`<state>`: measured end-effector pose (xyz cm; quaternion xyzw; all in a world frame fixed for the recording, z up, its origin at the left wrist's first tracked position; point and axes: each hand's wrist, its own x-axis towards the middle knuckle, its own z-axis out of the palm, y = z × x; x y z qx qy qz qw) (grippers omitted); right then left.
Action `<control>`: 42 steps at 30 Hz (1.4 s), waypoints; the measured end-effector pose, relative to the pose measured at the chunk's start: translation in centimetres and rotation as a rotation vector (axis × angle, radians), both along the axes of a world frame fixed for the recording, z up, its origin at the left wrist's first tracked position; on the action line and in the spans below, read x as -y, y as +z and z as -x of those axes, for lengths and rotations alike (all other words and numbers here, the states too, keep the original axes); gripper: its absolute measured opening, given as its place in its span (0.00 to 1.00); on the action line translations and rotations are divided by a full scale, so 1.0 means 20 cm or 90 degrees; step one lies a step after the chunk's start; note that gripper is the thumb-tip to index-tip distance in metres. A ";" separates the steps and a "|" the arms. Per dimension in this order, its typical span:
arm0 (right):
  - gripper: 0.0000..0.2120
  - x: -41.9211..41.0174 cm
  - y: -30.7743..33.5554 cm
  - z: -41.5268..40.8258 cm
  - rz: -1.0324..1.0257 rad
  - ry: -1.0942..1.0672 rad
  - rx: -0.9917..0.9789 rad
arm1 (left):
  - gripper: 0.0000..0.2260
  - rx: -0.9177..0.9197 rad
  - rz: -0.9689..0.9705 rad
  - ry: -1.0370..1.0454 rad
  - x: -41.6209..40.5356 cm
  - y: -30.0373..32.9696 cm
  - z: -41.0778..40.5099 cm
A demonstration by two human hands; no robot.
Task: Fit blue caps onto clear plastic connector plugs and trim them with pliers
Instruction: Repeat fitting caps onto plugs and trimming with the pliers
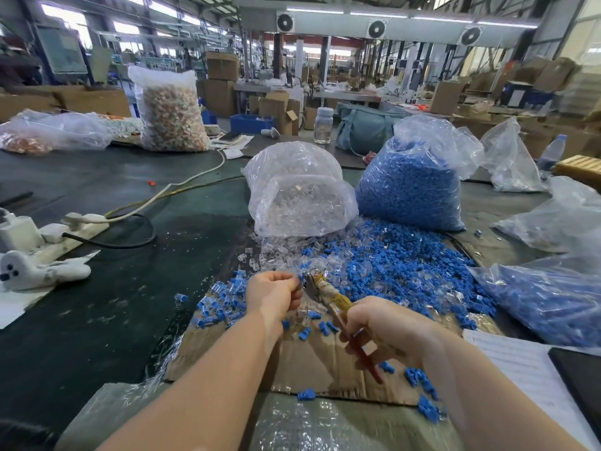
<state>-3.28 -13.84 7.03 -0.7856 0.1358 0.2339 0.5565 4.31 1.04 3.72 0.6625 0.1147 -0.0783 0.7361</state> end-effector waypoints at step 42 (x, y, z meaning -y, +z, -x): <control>0.13 0.00 -0.04 0.04 0.177 0.062 -0.017 | 0.05 -0.043 0.039 -0.039 0.03 -0.03 0.02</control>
